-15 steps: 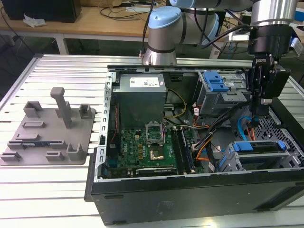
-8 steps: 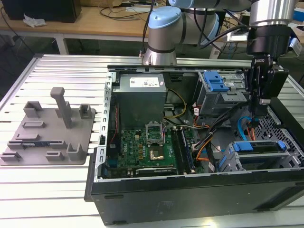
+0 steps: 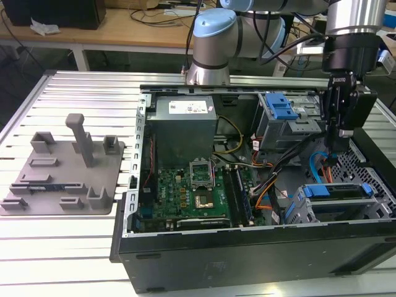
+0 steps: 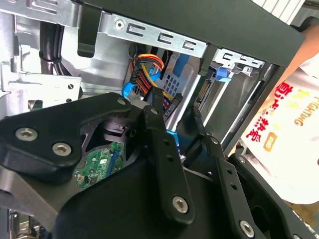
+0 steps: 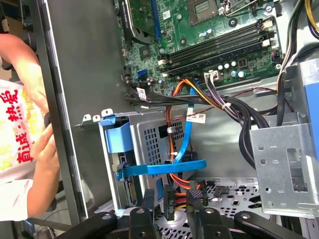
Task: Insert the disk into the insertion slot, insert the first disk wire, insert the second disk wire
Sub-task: 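Insert the first disk wire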
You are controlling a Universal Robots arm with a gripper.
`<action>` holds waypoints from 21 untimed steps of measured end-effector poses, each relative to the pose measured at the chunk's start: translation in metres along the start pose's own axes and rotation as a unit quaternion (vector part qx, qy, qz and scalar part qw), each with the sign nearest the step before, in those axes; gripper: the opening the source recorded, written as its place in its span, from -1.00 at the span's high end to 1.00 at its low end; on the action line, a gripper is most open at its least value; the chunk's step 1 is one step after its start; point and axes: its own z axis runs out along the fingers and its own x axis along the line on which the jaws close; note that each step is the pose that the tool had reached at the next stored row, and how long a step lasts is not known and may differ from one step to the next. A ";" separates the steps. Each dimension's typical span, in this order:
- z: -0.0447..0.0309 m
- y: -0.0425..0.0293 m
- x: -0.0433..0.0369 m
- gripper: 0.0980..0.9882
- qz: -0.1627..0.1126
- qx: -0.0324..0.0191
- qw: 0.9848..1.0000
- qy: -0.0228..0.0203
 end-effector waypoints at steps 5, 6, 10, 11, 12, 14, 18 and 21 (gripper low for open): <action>0.0002 -0.0002 -0.0001 0.38 0.000 0.000 1.000 0.000; 0.0003 -0.0001 -0.0002 0.54 0.000 0.000 1.000 0.000; 0.0006 -0.0001 -0.0004 0.84 0.000 0.000 1.000 0.000; 0.0006 -0.0001 -0.0004 0.84 0.000 0.000 1.000 0.000; 0.0006 -0.0001 -0.0004 0.84 0.000 0.000 1.000 0.000; 0.0012 -0.0003 0.0009 0.84 0.000 0.000 1.000 -0.002; -0.0024 -0.0021 0.0128 0.84 0.000 -0.003 1.000 -0.019; -0.0010 -0.0033 0.0207 0.84 0.001 -0.005 0.999 -0.032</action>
